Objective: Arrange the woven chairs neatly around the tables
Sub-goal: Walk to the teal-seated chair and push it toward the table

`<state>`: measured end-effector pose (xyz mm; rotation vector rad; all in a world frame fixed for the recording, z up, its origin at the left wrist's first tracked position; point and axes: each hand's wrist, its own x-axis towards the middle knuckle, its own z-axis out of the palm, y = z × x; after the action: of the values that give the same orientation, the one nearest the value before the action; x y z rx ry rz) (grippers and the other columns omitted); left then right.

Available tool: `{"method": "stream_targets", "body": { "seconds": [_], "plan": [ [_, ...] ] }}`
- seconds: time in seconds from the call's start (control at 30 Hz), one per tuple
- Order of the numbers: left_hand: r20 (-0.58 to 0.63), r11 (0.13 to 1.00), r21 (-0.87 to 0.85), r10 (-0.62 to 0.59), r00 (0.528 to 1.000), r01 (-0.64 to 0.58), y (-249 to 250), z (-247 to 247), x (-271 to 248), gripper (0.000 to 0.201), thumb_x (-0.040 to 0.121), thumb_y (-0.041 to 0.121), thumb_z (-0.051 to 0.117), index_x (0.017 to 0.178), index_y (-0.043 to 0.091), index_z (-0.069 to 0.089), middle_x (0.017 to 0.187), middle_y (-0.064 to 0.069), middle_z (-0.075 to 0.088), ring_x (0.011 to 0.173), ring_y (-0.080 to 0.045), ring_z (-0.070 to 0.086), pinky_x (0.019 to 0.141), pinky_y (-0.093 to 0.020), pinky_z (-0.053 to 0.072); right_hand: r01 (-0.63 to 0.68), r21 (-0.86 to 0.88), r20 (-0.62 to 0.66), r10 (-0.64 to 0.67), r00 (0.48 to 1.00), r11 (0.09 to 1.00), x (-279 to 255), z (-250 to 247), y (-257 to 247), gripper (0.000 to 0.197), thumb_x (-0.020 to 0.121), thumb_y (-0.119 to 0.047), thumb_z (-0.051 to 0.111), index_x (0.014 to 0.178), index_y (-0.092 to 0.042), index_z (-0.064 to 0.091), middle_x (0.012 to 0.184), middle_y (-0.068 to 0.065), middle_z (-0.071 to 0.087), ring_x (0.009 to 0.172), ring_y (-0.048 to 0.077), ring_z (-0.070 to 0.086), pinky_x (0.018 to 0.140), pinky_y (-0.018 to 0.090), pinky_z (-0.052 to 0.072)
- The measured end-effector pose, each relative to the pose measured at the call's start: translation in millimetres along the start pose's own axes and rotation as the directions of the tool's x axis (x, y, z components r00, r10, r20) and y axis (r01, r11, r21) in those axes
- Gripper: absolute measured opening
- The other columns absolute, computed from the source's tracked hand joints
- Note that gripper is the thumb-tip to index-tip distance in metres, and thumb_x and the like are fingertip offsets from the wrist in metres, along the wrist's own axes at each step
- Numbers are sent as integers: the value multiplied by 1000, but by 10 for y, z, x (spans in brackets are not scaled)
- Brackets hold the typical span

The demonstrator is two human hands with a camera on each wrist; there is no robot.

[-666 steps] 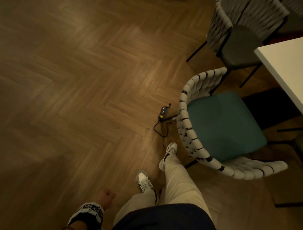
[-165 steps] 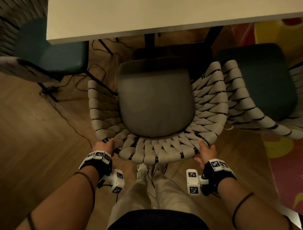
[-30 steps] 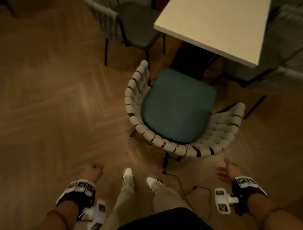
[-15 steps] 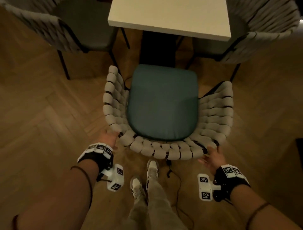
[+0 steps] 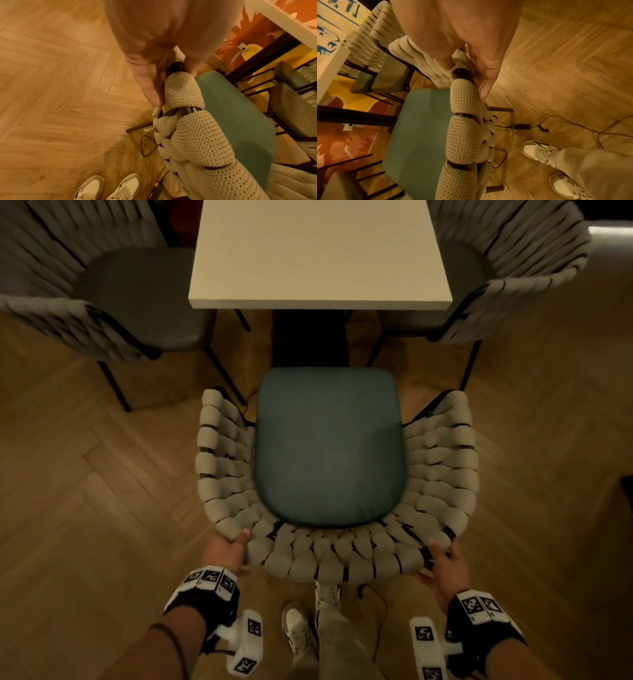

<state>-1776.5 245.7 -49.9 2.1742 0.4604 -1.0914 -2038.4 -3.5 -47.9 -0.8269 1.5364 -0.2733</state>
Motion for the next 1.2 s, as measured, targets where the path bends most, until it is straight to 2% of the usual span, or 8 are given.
{"method": "stream_targets", "body": {
  "seconds": [0.17,0.37,0.5,0.6,0.73,0.83,0.9,1.2],
  "plan": [
    [-67,999,10,48,997,-47,232,-37,154,27,89,30,64,109,15,53,105,-12,62,82,-35,66,67,-52,60,44,-19,19,-44,999,999,124,184,-124,40,99,-17,53,138,-23,46,127,10,61,112,34,60,87,56,53],
    [-91,1000,0,24,996,-24,523,-152,335,24,93,23,60,108,6,54,93,-14,61,56,-28,62,52,-39,59,58,-54,66,-55,996,997,313,471,-248,51,95,-12,58,141,-27,42,125,8,61,110,33,62,77,47,58],
    [-103,1000,31,1,995,2,568,-172,398,24,92,26,62,102,6,56,76,-10,61,59,-29,64,66,-47,61,43,-85,54,-39,998,995,441,519,-280,50,93,-10,60,138,-28,47,124,6,62,108,33,63,81,53,57],
    [-146,995,101,-1,989,16,607,-140,430,34,90,29,64,105,-1,62,79,-14,65,57,-27,63,55,-34,55,62,-151,71,-52,996,987,535,512,-316,44,88,-13,66,124,-36,54,126,9,64,109,32,64,86,58,55],
    [-166,995,98,-6,986,23,644,-105,456,37,89,28,63,106,-4,62,91,-22,69,68,-35,71,69,-44,61,24,-90,82,-16,997,996,498,552,-446,47,93,-7,60,136,-19,48,120,10,63,91,25,65,53,36,59],
    [-176,993,120,0,984,21,629,-96,421,32,92,25,57,100,-6,61,80,-21,67,44,-26,65,38,-25,52,38,-87,83,-31,996,995,477,543,-450,46,93,-5,60,136,-12,48,122,15,62,83,20,63,42,23,52],
    [-178,994,102,-21,984,40,609,-96,403,32,92,25,57,103,-5,61,85,-23,69,47,-29,66,32,-22,44,24,-63,94,-18,995,998,470,532,-441,46,92,-4,60,136,-11,49,123,16,62,83,20,63,42,23,52],
    [-200,982,160,-63,978,96,524,-131,421,49,84,34,67,118,1,55,96,-20,70,64,-33,71,63,-42,61,-10,-50,79,14,997,999,396,558,-471,45,91,-2,59,134,-11,50,125,18,62,94,32,64,43,30,56]
  ]
}}
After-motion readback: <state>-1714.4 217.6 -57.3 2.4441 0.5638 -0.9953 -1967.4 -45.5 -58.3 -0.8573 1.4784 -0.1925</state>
